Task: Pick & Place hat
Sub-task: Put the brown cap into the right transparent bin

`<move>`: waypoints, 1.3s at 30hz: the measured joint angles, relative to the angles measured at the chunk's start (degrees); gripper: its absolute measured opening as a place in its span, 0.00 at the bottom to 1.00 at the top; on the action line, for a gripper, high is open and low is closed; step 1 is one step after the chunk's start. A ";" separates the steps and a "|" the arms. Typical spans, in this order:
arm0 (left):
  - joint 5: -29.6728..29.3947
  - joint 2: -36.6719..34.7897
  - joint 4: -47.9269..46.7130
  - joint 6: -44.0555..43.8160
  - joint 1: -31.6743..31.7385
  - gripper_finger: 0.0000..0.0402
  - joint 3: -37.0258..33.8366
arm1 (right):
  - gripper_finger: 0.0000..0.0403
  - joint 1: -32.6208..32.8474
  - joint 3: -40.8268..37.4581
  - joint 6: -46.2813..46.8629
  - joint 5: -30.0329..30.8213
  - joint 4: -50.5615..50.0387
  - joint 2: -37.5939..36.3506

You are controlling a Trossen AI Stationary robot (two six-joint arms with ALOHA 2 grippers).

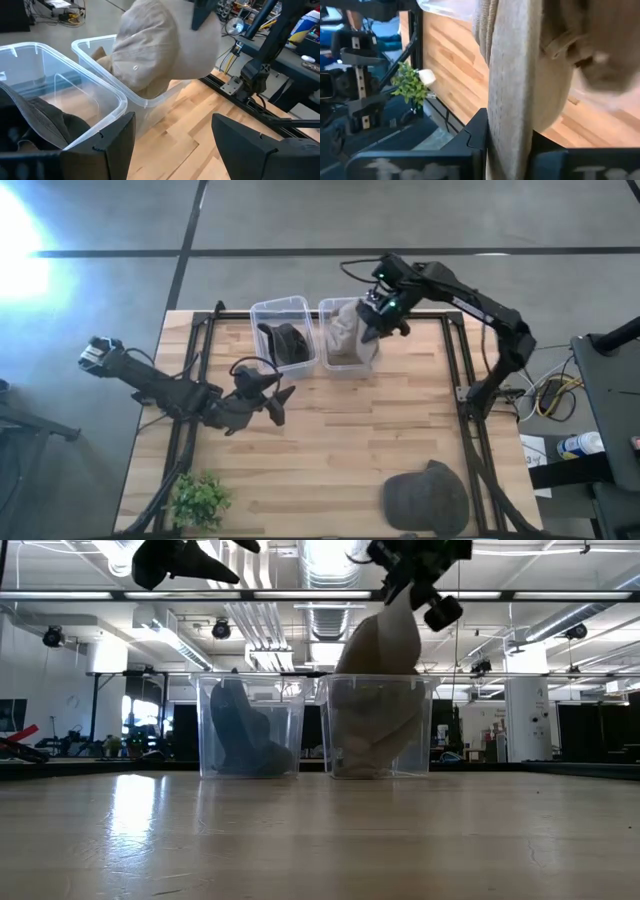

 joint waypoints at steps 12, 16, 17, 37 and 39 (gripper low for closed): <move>1.60 0.00 0.01 -6.74 1.07 0.63 0.02 | 0.08 -2.45 9.29 -11.16 -7.89 -7.91 19.36; 1.58 0.00 0.01 -7.67 1.07 0.63 0.02 | 0.08 -3.60 12.86 -12.68 -7.20 -8.71 23.42; 1.58 0.00 -0.01 -7.69 1.07 0.63 0.02 | 0.08 -3.74 13.89 -12.78 -6.96 -8.80 24.11; -1.66 0.01 -0.05 -4.30 1.09 0.63 0.02 | 0.08 -9.46 18.70 -10.91 12.72 -19.76 20.68; -1.66 0.00 -0.04 -4.30 1.09 0.63 0.02 | 0.08 -9.45 18.61 -10.98 15.98 -19.79 20.52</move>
